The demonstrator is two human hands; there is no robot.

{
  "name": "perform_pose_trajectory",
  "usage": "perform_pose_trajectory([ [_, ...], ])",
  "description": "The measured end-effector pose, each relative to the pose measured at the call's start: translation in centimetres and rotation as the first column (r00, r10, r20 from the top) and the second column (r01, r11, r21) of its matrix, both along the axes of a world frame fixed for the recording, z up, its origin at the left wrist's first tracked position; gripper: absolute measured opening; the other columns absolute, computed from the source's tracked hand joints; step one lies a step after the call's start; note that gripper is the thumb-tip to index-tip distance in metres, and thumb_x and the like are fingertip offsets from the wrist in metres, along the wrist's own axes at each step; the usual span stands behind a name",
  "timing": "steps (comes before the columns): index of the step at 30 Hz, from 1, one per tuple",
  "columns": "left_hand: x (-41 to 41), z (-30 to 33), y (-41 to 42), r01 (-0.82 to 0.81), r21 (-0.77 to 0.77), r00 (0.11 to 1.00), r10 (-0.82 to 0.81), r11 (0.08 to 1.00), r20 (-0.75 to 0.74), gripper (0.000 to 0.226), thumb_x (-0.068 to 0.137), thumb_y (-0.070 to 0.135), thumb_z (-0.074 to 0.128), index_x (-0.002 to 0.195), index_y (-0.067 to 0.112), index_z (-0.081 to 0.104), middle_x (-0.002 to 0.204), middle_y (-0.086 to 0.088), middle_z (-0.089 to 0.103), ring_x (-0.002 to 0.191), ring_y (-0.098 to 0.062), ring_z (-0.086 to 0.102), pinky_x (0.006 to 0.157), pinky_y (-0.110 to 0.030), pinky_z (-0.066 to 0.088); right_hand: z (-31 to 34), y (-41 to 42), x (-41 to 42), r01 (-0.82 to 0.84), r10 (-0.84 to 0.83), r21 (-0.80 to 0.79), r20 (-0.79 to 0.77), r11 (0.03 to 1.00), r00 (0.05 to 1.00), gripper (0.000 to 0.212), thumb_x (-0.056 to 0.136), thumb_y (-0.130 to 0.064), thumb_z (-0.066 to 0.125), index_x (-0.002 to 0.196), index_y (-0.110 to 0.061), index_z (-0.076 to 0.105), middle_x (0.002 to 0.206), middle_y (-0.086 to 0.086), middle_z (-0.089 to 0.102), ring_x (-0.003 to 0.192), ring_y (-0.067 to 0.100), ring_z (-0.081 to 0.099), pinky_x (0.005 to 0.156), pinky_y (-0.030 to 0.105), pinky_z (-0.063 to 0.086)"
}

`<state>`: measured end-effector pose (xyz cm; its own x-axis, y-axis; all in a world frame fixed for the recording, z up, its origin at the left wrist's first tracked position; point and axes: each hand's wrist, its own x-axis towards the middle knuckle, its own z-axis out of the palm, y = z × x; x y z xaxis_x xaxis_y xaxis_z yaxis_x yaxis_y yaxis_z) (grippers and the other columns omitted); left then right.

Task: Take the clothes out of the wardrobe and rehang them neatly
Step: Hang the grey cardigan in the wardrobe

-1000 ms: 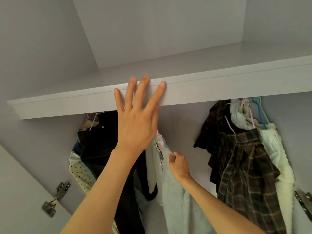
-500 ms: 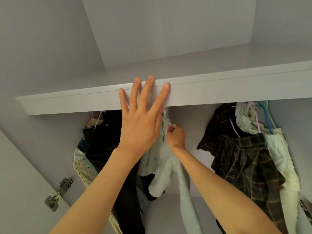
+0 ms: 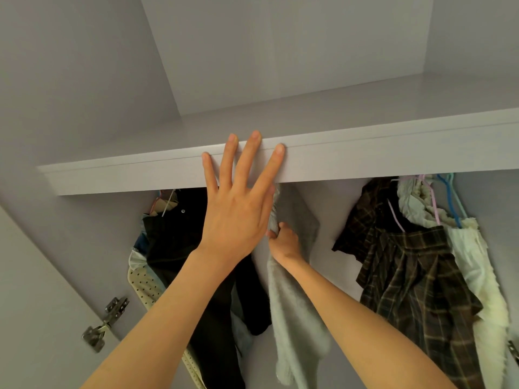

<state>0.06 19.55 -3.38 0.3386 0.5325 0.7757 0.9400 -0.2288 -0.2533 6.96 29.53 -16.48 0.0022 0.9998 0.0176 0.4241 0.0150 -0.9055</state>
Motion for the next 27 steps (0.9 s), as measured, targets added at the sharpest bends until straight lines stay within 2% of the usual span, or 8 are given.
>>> perform_pose_trajectory([
  [4,0.0,0.4,-0.4,-0.002,-0.009,1.000,0.002,1.000,-0.003,0.048,0.098,0.029,0.028,0.146,0.021,0.023,0.152,-0.014,0.022,0.140,-0.039,0.013,0.110,-0.063,0.011,0.0,-1.2,1.2,-0.029,0.029,0.009,0.005,1.000,1.000,0.029,0.095,-0.018,0.044,0.120,-0.003,0.049,0.117,0.016,0.059,0.113,0.031,0.053,0.091,0.037,0.042],
  [7,-0.8,1.0,-1.3,0.028,-0.042,0.998,-0.030,0.999,-0.051,0.050,0.097,0.026,0.033,0.146,0.021,0.027,0.153,-0.012,0.022,0.141,-0.036,0.015,0.111,-0.059,0.014,0.4,-2.7,2.3,-0.073,0.071,0.013,0.080,0.997,0.994,0.043,0.095,-0.021,0.046,0.136,-0.009,0.040,0.133,0.010,0.051,0.125,0.026,0.046,0.102,0.034,0.036],
  [9,-2.3,0.7,-2.3,0.016,-0.078,0.997,-0.022,0.997,-0.075,0.051,0.096,0.028,0.033,0.146,0.021,0.027,0.154,-0.010,0.019,0.142,-0.033,0.011,0.114,-0.054,0.011,0.7,-4.4,2.7,-0.104,0.095,0.056,0.148,0.993,0.984,0.049,0.096,-0.027,0.046,0.141,-0.011,0.034,0.141,0.009,0.043,0.131,0.025,0.039,0.108,0.037,0.032],
  [14,-7.7,-4.2,-7.8,-0.070,-0.235,0.994,0.088,0.969,0.065,0.052,0.094,0.038,0.033,0.144,0.024,0.029,0.154,-0.006,0.018,0.144,-0.026,0.003,0.114,-0.051,0.007,2.3,-10.9,0.6,-0.244,0.144,0.223,0.387,0.944,0.911,0.051,0.098,-0.032,0.042,0.143,-0.010,0.030,0.145,0.009,0.038,0.135,0.025,0.032,0.110,0.037,0.027],
  [17,-11.6,-8.6,-12.9,-0.174,-0.338,0.974,0.211,0.925,0.076,0.053,0.093,0.043,0.030,0.144,0.029,0.026,0.154,-0.004,0.018,0.144,-0.025,0.003,0.114,-0.050,0.008,2.5,-16.0,-2.1,-0.382,0.226,0.279,0.462,0.881,0.858,0.054,0.098,-0.034,0.040,0.146,-0.013,0.024,0.150,0.005,0.031,0.138,0.020,0.027,0.111,0.032,0.022],
  [21,-16.2,-13.1,-21.2,-0.292,-0.427,0.919,0.375,0.856,0.123,0.051,0.094,0.042,0.029,0.143,0.030,0.028,0.152,-0.006,0.024,0.142,-0.030,0.012,0.111,-0.051,0.014,1.5,-22.5,-5.7,-0.563,0.320,0.299,0.583,0.770,0.747,0.058,0.098,-0.039,0.038,0.148,-0.017,0.019,0.154,0.003,0.024,0.142,0.017,0.019,0.116,0.032,0.018],
  [24,-19.1,-16.1,-28.5,-0.375,-0.488,0.848,0.505,0.788,0.164,0.051,0.094,0.043,0.027,0.144,0.032,0.024,0.152,-0.006,0.025,0.141,-0.030,0.012,0.110,-0.054,0.017,0.6,-27.1,-9.3,-0.691,0.392,0.274,0.660,0.668,0.641,0.059,0.098,-0.042,0.036,0.149,-0.020,0.015,0.155,0.001,0.020,0.143,0.015,0.014,0.117,0.036,0.011],
  [27,-21.6,-18.3,-36.3,-0.476,-0.547,0.733,0.654,0.689,0.187,0.052,0.093,0.045,0.027,0.144,0.032,0.024,0.152,-0.006,0.025,0.141,-0.032,0.010,0.109,-0.053,0.013,-0.4,-32.4,-14.1,-0.813,0.481,0.256,0.698,0.523,0.530,0.059,0.098,-0.043,0.033,0.149,-0.021,0.013,0.155,0.001,0.019,0.143,0.014,0.013,0.116,0.036,0.008],
])
